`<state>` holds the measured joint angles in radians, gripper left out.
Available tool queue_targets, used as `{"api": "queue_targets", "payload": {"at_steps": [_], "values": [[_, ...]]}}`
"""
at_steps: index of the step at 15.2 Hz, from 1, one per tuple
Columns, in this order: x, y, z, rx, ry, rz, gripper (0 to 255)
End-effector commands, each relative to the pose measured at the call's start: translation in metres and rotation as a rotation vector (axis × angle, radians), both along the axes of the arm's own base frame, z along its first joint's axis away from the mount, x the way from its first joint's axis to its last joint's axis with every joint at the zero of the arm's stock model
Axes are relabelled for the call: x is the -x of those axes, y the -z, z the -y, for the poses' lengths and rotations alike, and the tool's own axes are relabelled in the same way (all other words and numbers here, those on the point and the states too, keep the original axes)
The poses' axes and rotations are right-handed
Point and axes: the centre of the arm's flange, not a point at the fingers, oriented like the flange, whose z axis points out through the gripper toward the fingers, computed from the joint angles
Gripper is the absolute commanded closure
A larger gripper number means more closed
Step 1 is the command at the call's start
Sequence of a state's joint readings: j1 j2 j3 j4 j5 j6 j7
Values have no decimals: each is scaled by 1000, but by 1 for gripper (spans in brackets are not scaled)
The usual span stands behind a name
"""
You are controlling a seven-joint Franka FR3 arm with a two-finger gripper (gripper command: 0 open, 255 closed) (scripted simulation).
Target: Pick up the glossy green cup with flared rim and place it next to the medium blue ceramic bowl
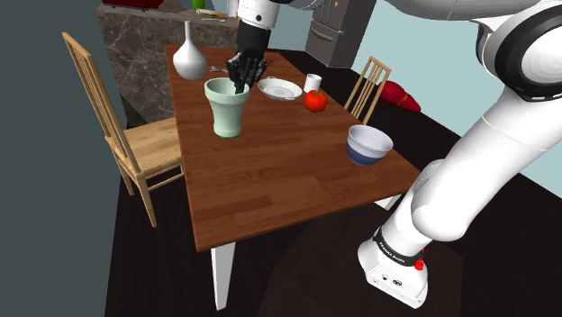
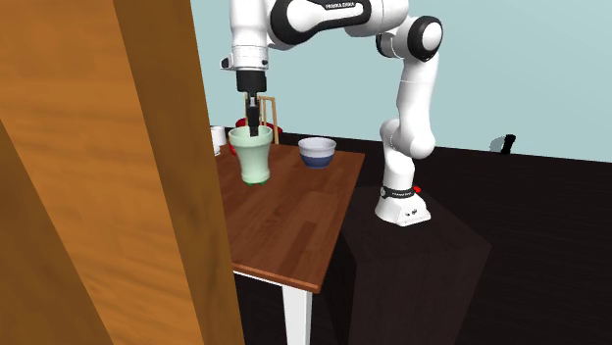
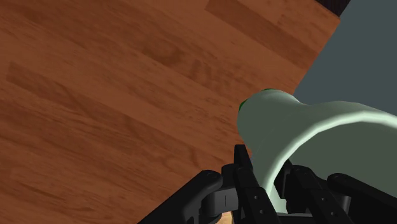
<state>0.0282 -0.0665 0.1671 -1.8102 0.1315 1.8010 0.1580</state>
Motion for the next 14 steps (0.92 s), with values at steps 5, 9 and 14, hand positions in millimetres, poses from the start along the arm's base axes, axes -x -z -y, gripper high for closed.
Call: {"api": "queue_targets", "payload": {"at_steps": [5,9,14], "values": [[3,-17,26,0,0,0,255],[9,-18,78,0,0,0,255],[16,-18,144,0,0,0,255]]}}
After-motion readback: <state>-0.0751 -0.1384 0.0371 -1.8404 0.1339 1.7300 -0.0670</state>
